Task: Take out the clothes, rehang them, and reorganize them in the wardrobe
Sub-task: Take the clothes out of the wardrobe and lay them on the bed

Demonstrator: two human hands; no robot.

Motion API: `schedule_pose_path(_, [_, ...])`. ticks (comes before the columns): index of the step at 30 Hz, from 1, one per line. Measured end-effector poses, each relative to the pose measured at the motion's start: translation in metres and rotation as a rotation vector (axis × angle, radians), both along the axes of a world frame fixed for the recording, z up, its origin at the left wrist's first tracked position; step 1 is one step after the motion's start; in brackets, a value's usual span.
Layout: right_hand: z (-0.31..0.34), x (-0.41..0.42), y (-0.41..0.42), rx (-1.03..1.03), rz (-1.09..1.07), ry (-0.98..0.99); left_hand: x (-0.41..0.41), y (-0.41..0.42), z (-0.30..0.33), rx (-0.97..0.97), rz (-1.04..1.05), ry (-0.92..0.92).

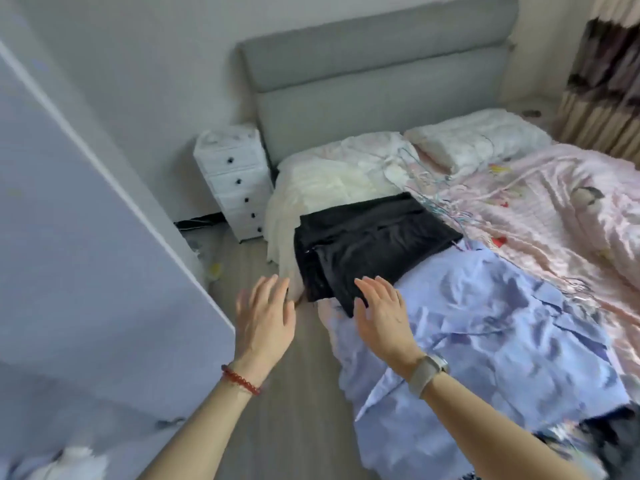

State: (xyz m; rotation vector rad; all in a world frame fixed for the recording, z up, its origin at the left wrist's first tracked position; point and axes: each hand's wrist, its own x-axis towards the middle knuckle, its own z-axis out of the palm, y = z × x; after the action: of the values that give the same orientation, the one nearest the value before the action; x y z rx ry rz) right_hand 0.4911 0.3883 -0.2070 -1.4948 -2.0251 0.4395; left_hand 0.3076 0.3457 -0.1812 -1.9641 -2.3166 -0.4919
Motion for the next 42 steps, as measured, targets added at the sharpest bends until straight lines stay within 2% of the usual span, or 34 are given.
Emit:
schedule_pose_path(2, [0.008, -0.071, -0.017, 0.061, 0.168, 0.015, -0.061, -0.044, 0.011, 0.092, 0.132, 0.023])
schedule_pose_path(6, [0.016, -0.199, -0.07, 0.072, 0.546, -0.047, -0.166, -0.15, 0.023, 0.157, 0.465, 0.072])
schedule_pose_path(11, [0.022, -0.325, -0.153, 0.053, 0.918, -0.028, -0.245, -0.294, 0.027, 0.176, 0.891, 0.113])
schedule_pose_path(15, [0.034, -0.404, -0.217, 0.039, 1.202, -0.004, -0.269, -0.387, 0.038, 0.164, 1.15, 0.163])
schedule_pose_path(19, [0.048, -0.465, -0.29, -0.018, 1.458, 0.038, -0.276, -0.459, 0.056, 0.178, 1.35, 0.328])
schedule_pose_path(24, [0.073, -0.529, -0.383, -0.141, 1.741, 0.146, -0.284, -0.534, 0.082, 0.323, 1.538, 0.494])
schedule_pose_path(27, [0.099, -0.564, -0.437, -0.238, 1.932, 0.22, -0.29, -0.569, 0.093, 0.362, 1.724, 0.508])
schedule_pose_path(29, [0.12, -0.584, -0.472, -0.357, 2.041, 0.26, -0.297, -0.586, 0.096, 0.308, 1.871, 0.441])
schedule_pose_path(33, [0.157, -0.612, -0.541, -0.634, 2.171, 0.194, -0.313, -0.614, 0.092, 0.207, 2.047, 0.215])
schedule_pose_path(35, [0.166, -0.619, -0.568, -0.723, 2.239, 0.114, -0.316, -0.62, 0.091, 0.192, 2.053, 0.215])
schedule_pose_path(38, [0.171, -0.625, -0.594, -0.822, 2.167, 0.066, -0.317, -0.622, 0.09, 0.247, 2.055, 0.271])
schedule_pose_path(42, [0.171, -0.639, -0.599, -0.544, 1.96, 0.173, -0.317, -0.623, 0.086, 0.258, 2.078, 0.261])
